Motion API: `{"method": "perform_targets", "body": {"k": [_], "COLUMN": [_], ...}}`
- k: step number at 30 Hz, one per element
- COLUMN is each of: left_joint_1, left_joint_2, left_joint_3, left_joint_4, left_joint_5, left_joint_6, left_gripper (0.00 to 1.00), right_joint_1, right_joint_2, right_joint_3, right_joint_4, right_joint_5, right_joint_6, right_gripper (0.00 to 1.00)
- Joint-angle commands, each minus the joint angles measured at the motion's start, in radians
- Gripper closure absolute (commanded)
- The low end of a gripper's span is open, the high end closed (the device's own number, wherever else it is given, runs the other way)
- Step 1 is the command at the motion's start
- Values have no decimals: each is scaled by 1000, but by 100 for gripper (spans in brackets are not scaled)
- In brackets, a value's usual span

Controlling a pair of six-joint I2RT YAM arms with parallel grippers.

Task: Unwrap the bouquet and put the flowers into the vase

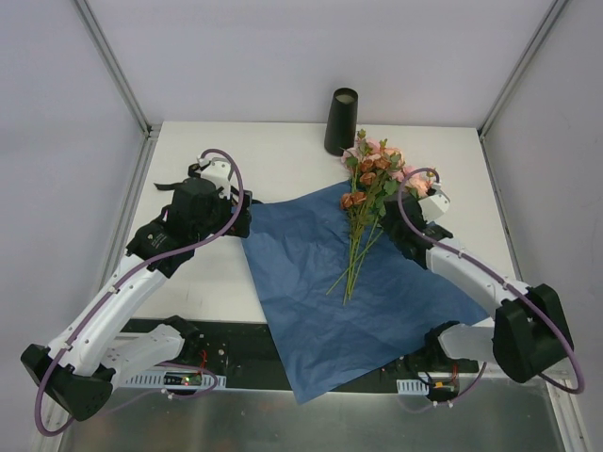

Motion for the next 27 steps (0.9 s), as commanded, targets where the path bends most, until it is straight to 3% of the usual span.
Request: {"method": "perform_targets", "body": {"k": [1, 8, 27], "left_joint_1": [5, 5, 5], "left_joint_2": [-10, 2, 9], "left_joint_3": [-8, -5, -3], "left_joint_4": [27, 26, 27], "left_joint_5": [-11, 6, 8], "left_joint_6": [12, 11, 12], "left_gripper": [1, 1, 1], "right_joint_1": [-79, -151, -171], "right_joint_2": [66, 190, 361], "right_joint_3": [-14, -33, -48], "right_joint_4": [126, 203, 319], "right_joint_5": [-120, -218, -223], "right_joint_6": [97, 180, 221], "right_gripper": [54, 50, 58]}}
